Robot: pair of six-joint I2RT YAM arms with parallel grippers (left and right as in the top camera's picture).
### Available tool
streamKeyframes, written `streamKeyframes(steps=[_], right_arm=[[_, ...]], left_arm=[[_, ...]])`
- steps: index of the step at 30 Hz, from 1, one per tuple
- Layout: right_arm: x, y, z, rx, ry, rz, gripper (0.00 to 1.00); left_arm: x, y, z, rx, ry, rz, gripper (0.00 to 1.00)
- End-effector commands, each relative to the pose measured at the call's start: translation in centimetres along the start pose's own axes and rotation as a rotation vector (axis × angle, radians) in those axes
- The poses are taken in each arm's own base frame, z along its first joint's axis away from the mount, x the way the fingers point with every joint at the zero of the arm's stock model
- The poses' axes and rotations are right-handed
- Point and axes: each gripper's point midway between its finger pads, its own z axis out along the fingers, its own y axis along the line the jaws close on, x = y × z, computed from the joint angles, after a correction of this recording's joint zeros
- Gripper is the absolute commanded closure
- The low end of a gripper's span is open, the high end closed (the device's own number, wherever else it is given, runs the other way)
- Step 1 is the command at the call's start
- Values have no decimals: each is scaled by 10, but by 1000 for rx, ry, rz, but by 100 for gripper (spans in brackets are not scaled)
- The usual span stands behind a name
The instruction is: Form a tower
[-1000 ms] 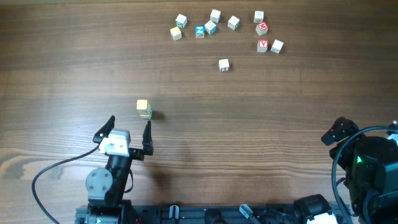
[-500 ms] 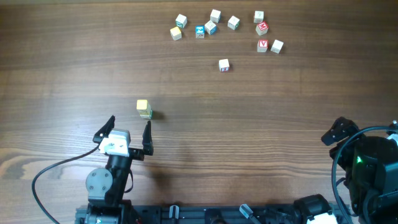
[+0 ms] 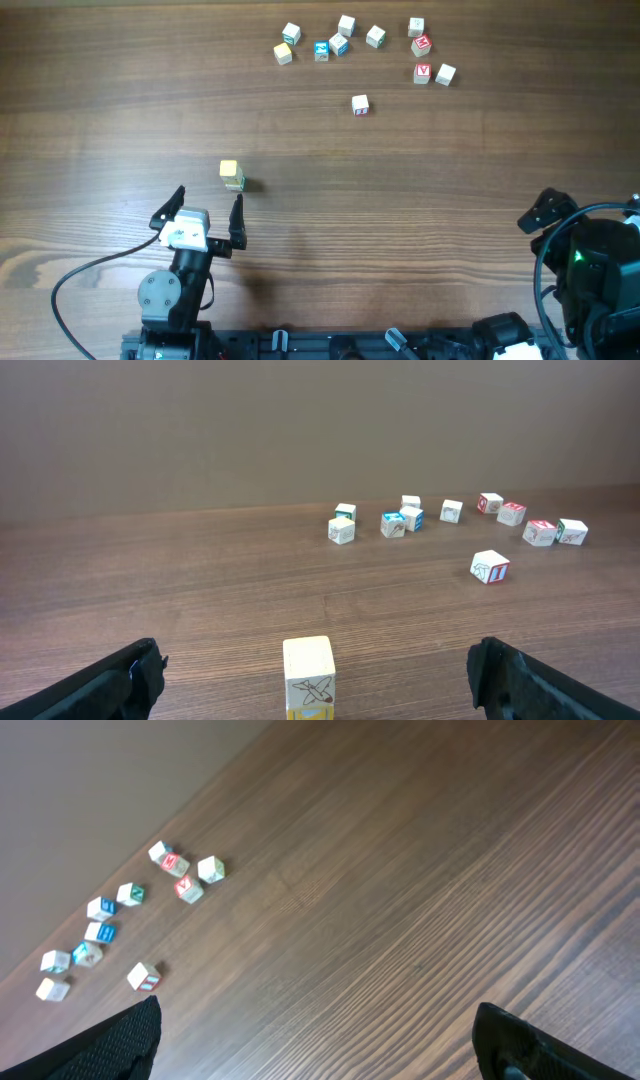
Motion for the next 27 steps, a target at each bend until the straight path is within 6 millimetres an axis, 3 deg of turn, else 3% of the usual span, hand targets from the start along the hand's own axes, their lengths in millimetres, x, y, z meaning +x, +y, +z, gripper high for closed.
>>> streamKeyframes(steps=[1,2,3,9,14,16,22,27], right_arm=[[-4,-13,-5,23,-30,52,0],[-5,-17,-6,17,-44,89,5],[-5,-21,-7,12,-68,136,0],[1,-22,11,-201,-277,296,0],[-12,31,18,-602,-617,80,0],[-6,33,35,-622,-638,66,0],[31,16,97,-539,-571,69,0],[53,6,123,-490,-513,59,0]], left_arm=[[2,2,0,-15,0,15,0],[2,2,0,-15,0,15,0],[2,2,0,-15,0,15,0],[2,2,0,-15,0,15,0],[2,2,0,-15,0,15,0],[2,2,0,-15,0,15,0],[2,2,0,-15,0,15,0],[2,2,0,-15,0,15,0]])
